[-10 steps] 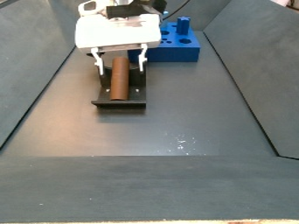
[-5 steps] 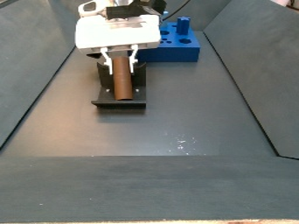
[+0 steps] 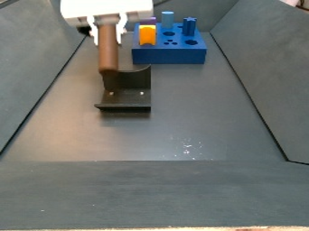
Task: Pick up the round object. Move up. Place the round object on the fixture. Regrasp the round object. Move to above the board. Insert the round object.
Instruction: Move to above the board.
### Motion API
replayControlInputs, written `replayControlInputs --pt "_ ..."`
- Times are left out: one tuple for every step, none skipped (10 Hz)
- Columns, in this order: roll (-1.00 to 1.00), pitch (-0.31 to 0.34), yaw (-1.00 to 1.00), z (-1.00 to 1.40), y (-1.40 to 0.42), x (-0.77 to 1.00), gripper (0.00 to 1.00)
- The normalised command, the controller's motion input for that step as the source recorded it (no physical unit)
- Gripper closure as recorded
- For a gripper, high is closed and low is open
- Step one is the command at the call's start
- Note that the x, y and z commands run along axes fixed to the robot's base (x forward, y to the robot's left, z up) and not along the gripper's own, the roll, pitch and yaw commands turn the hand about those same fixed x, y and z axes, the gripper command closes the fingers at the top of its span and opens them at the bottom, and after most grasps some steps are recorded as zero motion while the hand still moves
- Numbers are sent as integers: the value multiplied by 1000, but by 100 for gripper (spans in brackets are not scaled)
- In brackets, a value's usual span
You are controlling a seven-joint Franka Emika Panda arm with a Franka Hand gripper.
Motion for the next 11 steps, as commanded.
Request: replayControlInputs --pt "145 515 115 1000 -285 384 100" --pt "116 502 211 1000 -279 381 100" --pt "97 473 261 1000 -279 385 100" --pt "85 423 312 1000 -277 404 100" --pt "81 392 330 1000 -275 421 100" --pt "80 324 351 1000 -270 476 100" --pt "89 253 350 1000 -271 568 100" --pt "105 203 334 908 -237 617 100" --pt "120 170 319 776 -195 612 100" --pt "141 108 277 526 -125 605 100" --pt "161 71 244 354 -96 593 100"
